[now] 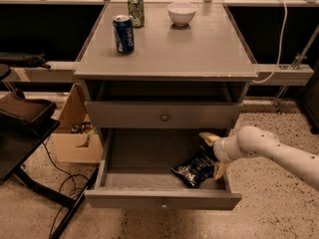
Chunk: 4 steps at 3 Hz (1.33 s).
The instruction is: Place blue chip bag into middle drawer
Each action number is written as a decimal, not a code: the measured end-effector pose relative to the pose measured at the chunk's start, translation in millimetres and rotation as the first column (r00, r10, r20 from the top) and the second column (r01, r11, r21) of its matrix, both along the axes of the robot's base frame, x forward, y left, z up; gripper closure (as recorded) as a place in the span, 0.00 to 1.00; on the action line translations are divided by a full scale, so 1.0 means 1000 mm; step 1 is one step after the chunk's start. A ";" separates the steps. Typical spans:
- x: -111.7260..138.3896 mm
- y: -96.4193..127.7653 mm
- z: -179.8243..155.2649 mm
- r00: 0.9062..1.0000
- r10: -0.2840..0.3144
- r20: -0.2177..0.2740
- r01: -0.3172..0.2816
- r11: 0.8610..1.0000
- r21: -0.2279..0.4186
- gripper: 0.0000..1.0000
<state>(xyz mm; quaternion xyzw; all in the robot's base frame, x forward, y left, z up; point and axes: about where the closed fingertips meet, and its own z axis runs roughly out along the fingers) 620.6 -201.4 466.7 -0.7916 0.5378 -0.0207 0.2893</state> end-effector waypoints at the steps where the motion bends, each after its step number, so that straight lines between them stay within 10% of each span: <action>1: -0.001 -0.042 -0.033 0.998 -0.023 -0.065 0.017 0.996 -0.087 0.00; 4: -0.015 -0.038 0.008 0.999 -0.020 -0.037 0.015 0.993 -0.114 0.00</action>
Offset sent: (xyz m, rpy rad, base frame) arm -0.0275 -0.3006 -0.2177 -0.4213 0.3847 -0.1135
